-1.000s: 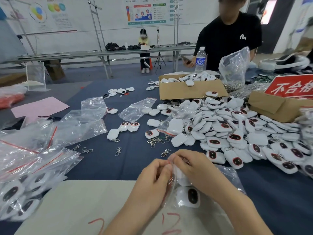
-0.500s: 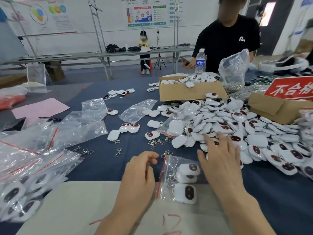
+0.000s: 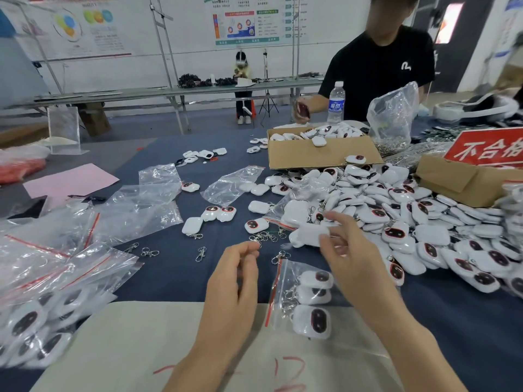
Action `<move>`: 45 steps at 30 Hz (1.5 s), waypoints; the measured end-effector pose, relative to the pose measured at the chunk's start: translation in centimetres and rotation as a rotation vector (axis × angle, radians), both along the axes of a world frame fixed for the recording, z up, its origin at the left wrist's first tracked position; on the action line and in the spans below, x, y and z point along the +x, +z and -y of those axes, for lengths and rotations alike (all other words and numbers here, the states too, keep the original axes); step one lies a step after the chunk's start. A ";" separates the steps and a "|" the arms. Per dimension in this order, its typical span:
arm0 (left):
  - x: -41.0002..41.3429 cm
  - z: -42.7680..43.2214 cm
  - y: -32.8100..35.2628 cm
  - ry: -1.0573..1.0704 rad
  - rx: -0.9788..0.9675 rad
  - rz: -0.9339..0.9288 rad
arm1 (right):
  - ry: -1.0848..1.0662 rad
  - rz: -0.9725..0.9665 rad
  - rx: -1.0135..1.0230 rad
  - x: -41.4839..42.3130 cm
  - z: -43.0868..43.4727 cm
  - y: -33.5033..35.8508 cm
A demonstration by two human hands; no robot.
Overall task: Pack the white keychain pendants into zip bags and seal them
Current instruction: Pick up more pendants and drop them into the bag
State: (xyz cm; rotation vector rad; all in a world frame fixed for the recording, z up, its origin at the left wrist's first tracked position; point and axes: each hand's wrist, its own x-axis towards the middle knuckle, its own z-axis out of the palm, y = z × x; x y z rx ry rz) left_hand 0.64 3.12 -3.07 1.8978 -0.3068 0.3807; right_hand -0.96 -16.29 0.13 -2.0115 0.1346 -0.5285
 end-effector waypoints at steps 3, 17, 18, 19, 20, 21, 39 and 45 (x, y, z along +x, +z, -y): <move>-0.3 0.4 0.8 -0.097 -0.200 -0.108 | 0.232 0.015 0.003 -0.1 -1.8 0.0; -0.3 0.7 0.9 -0.297 -0.276 -0.192 | 0.413 -0.046 0.328 0.0 -3.6 -0.1; -0.3 0.7 0.9 -0.303 -0.288 -0.191 | 0.413 -0.040 0.343 0.0 -3.6 0.0; -0.3 0.6 0.9 -0.304 -0.307 -0.199 | 0.413 -0.034 0.354 0.0 -3.6 0.0; -0.2 0.6 0.9 -0.295 -0.321 -0.208 | 0.413 -0.032 0.361 0.0 -3.6 0.0; -0.2 0.6 0.9 -0.283 -0.324 -0.210 | 0.415 -0.032 0.368 0.0 -3.6 0.0; -0.3 0.4 1.2 -0.287 -0.277 -0.143 | 0.382 0.017 0.384 0.0 -3.9 0.0; -0.3 0.4 1.1 -0.293 -0.263 -0.138 | 0.374 0.033 0.408 0.0 -4.0 0.0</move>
